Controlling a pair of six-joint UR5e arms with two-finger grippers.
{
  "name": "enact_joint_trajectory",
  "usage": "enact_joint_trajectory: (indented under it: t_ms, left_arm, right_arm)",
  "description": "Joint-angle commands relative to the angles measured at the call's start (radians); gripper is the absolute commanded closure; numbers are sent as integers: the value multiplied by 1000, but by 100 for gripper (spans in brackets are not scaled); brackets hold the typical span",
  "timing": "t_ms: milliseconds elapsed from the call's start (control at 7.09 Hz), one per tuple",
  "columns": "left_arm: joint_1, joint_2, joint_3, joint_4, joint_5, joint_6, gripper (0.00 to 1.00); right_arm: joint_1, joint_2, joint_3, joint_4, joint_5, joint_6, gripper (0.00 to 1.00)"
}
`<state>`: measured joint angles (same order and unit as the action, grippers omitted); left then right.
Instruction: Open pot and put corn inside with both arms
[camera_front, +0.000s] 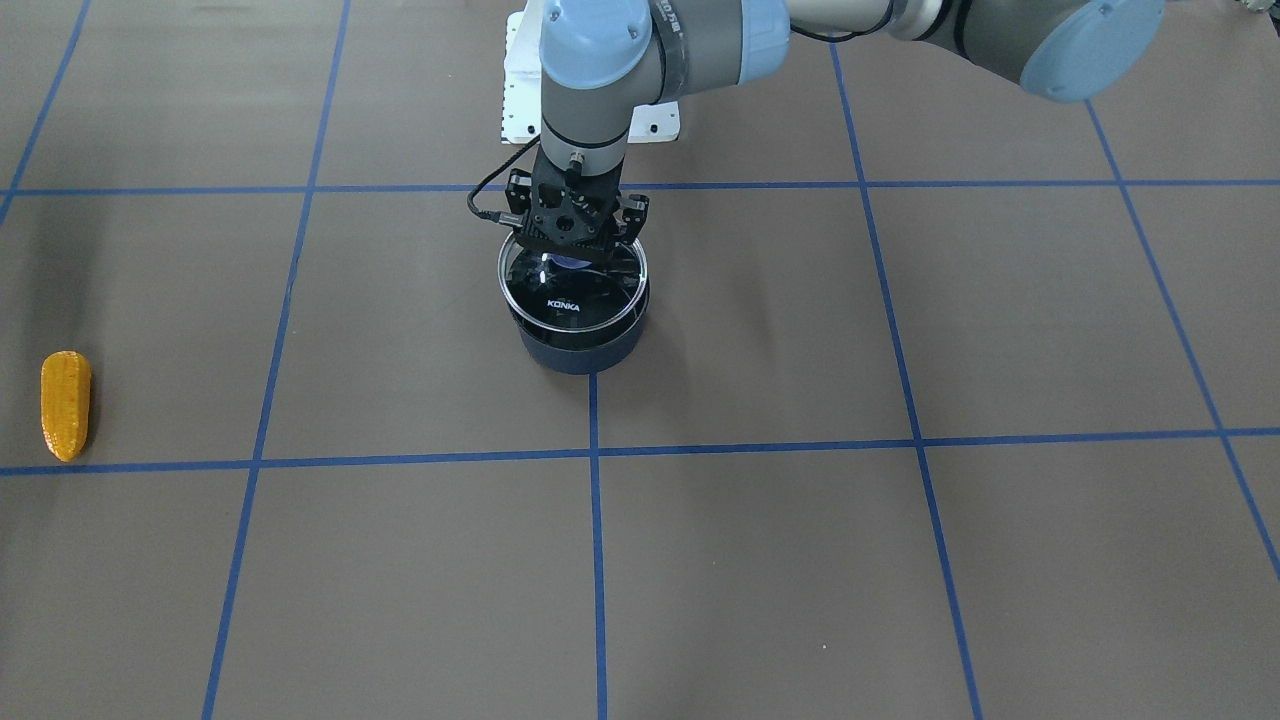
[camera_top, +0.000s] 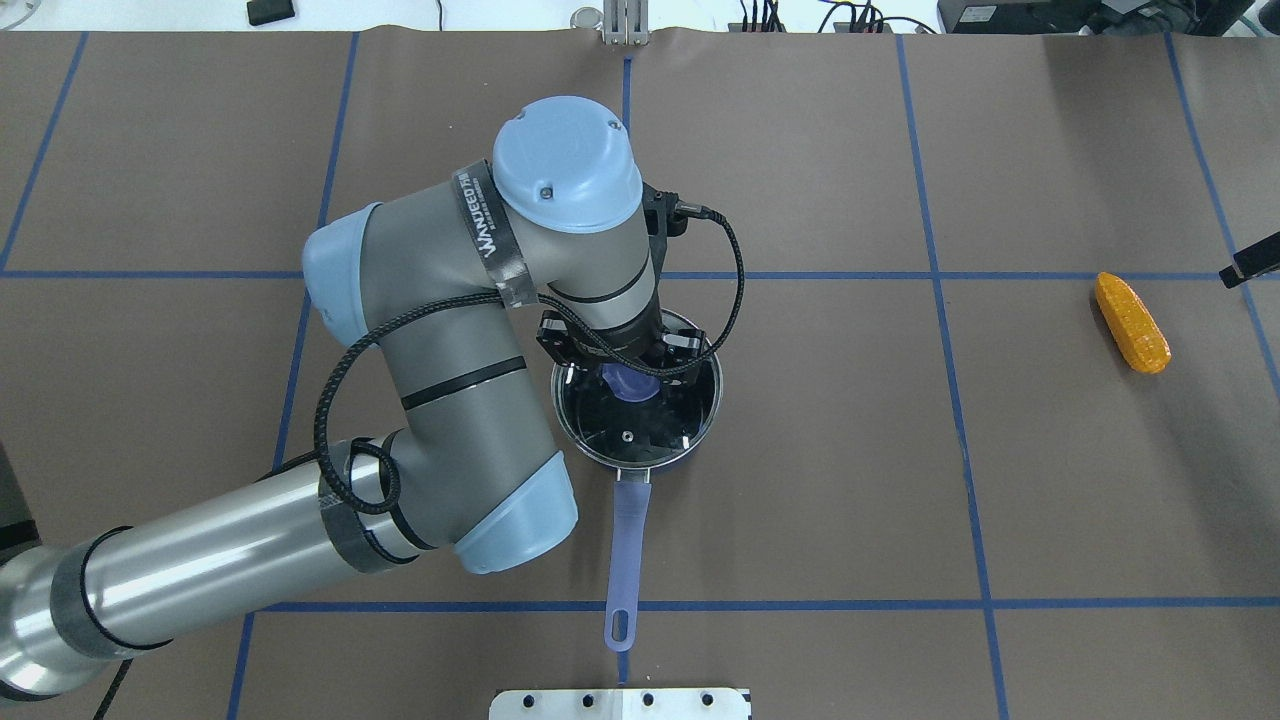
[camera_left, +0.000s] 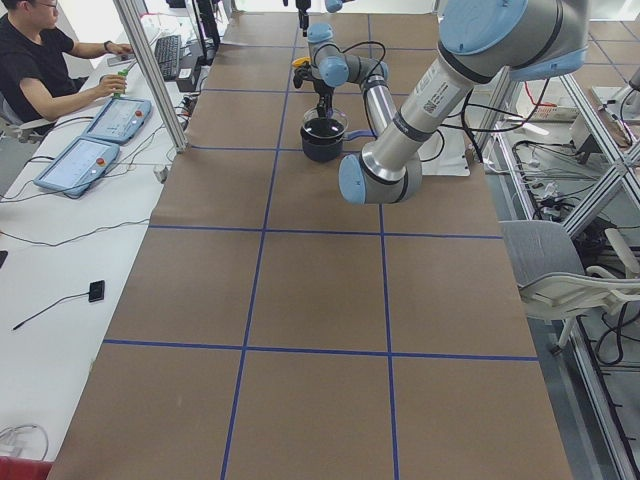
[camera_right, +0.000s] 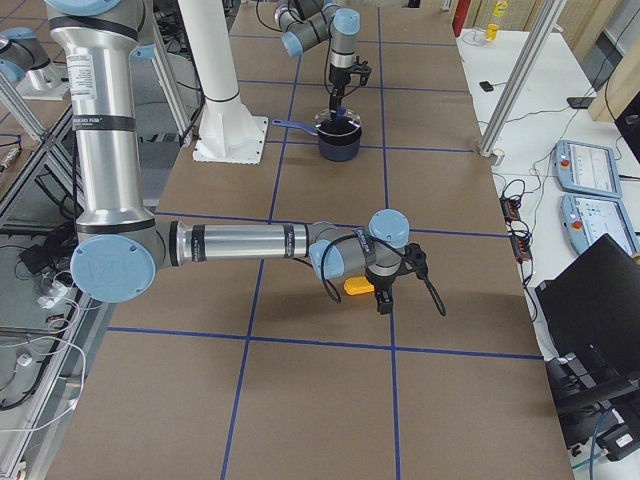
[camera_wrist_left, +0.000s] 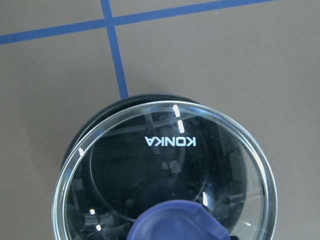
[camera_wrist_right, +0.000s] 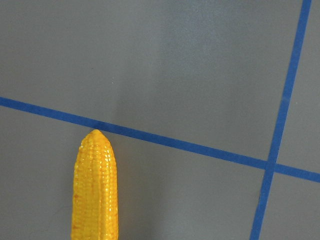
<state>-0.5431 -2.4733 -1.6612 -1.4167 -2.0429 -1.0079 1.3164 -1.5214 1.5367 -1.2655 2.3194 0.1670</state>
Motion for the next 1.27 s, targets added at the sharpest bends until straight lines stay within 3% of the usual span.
enact_joint_trajectory:
  t_ms: [0,706,1129]
  left_arm:
    - [-33,71,-83,2,-3,41,40]
    - [-176,266,-244,36,-83,262,40]
    - [-259,362,-285,36,-120,426,40]
  right_arm:
    - [-32,7,-1,0,-2,-1,0]
    - [-118,81,-40,-2,-37,37,0]
    - [-193,108,-41,-2,-87,69,0]
